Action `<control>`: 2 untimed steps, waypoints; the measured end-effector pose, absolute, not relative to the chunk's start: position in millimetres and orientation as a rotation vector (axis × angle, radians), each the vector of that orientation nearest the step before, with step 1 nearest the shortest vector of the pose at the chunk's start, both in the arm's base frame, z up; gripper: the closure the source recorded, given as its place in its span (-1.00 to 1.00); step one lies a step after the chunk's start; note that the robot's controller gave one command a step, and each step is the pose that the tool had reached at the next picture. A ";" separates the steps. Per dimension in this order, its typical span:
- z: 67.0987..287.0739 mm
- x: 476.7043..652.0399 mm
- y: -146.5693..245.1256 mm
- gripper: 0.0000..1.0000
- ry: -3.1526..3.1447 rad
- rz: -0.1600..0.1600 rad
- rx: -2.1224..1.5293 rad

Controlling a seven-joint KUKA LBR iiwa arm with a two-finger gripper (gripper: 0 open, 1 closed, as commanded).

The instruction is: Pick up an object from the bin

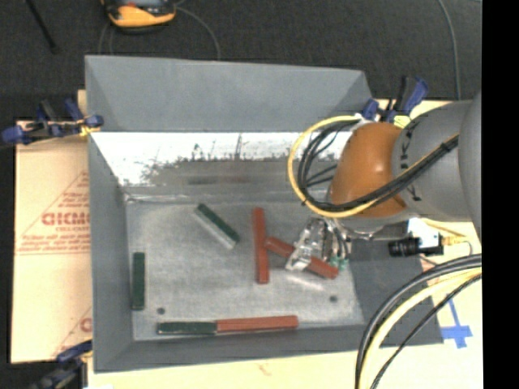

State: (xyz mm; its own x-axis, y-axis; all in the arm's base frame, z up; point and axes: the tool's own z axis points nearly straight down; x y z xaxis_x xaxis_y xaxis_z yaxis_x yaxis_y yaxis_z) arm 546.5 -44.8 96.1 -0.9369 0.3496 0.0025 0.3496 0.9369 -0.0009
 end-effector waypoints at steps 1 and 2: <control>110.1 548.1 -45.4 1.00 -3.094 0.000 -0.557; 123.1 547.8 -45.3 1.00 -3.094 -0.001 -0.554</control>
Offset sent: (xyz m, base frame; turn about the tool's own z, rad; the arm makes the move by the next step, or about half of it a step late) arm 0.0001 0.0001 0.0530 0.0000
